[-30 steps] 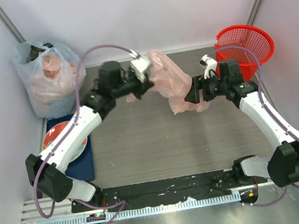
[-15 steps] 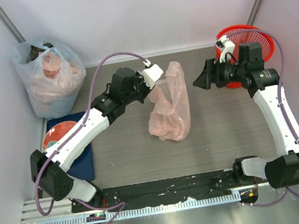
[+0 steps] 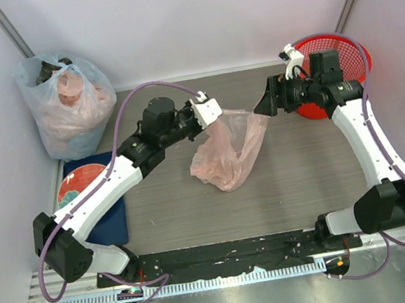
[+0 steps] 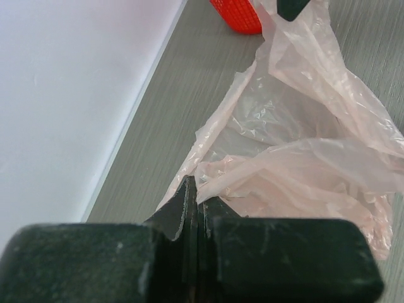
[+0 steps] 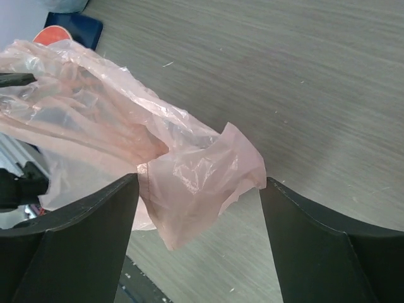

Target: Put the trash bags into the trash bin

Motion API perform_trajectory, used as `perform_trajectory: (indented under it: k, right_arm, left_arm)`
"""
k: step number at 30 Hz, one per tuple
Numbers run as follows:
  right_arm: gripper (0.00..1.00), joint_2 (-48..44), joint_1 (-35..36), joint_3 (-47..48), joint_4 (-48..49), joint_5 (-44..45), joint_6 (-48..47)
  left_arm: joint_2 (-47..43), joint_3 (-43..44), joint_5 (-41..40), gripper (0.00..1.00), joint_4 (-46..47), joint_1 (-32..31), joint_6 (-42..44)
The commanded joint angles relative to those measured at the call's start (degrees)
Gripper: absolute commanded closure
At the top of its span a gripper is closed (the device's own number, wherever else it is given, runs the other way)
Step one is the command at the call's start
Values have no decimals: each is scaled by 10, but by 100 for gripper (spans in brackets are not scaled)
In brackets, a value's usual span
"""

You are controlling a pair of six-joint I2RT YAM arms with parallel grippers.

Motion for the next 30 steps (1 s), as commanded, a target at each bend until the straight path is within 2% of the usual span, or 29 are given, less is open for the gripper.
perform_trajectory:
  k: [1,2,5,10,15,18,21,26,30]
  right_arm:
    - [17,-28,-1,20,-13,-53,59]
    - [18,-41,-1,6,8,-60,114]
    - [16,-81,1,-31,62,-53,183]
    - [17,-53,8,-25,8,38,195]
    - [27,-13,10,-1,-36,56,234]
    - [28,-33,10,-4,-45,41,243]
    - [23,-64,10,-20,-61,54,250]
    - [15,-80,11,-19,-100,106,271]
    - [8,-83,11,-28,-91,109,290]
  left_arm:
    - [-8,15,6,100,40,0,13]
    - [-6,18,5,100,39,1,12]
    - [-1,22,4,100,36,0,9]
    - [5,28,-2,100,42,-4,3]
    - [8,29,-14,100,43,-14,9]
    - [10,30,-33,100,43,-17,7]
    - [15,33,-56,100,46,-19,1]
    - [26,44,-139,100,55,-19,-15]
    - [23,38,-133,100,58,-19,-15]
